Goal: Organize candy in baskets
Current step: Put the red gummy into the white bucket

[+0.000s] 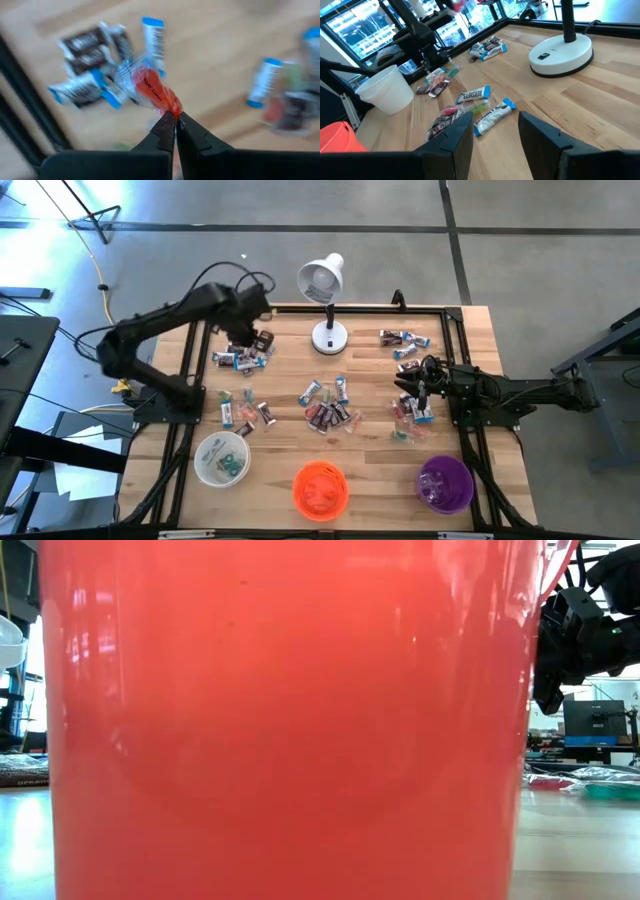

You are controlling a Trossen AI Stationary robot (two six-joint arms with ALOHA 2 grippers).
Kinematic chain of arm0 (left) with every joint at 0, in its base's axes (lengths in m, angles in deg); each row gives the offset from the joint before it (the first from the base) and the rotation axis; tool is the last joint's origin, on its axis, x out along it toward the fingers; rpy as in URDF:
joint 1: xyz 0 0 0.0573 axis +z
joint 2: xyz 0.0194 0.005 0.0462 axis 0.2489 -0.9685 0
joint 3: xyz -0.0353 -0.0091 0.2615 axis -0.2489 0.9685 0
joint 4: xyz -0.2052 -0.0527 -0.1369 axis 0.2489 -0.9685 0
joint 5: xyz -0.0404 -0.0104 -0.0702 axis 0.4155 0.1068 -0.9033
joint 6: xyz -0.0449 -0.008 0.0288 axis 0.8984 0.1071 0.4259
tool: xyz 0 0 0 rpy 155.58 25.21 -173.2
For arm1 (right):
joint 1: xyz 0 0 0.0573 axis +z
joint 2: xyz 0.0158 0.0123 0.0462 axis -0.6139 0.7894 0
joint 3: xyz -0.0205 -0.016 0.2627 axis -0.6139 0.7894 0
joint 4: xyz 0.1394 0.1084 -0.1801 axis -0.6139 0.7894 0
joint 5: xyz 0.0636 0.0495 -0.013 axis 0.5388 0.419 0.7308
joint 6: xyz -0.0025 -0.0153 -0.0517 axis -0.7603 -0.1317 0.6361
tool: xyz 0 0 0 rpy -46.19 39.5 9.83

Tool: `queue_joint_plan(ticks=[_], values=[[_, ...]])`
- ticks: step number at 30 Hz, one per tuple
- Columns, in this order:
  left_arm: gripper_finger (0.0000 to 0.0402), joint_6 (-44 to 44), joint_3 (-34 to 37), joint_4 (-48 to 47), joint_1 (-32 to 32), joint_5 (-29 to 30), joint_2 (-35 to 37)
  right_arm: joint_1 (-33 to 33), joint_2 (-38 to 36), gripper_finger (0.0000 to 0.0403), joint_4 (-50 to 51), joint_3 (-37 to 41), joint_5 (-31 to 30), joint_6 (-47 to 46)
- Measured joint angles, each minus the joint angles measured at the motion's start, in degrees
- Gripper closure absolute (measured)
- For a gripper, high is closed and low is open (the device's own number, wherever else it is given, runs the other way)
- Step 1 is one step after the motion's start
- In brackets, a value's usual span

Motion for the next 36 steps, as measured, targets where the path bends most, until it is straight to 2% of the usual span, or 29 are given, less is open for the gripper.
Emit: queue_joint_plan(ticks=[5,12,16,23,28,36], values=[[0.0401,14.83,0.00,-0.84,-14.25,0.33,5.49,0.00,0.00,0.0251,0.00,0.00,0.02,0.01],[0.0401,33.38,0.05,-13.82,-35.80,-1.85,7.85,0.00,0.00,0.0251,0.00,0.00,0.04,0.01],[0.0401,43.37,0.21,-9.94,-48.85,-4.01,8.97,-0.01,0.00,0.0251,0.00,0.00,0.07,0.02],[0.0401,62.86,0.26,-10.66,-68.11,-5.42,8.30,0.00,-0.02,0.0251,-0.01,0.01,0.31,0.00],[0.0401,68.77,0.26,-9.69,-74.30,-0.41,6.63,0.01,0.00,0.0251,-0.01,0.01,0.28,0.01],[0.0401,64.79,0.26,-9.76,-74.99,-2.70,0.54,0.00,0.00,0.0251,0.01,0.00,0.26,0.00]])
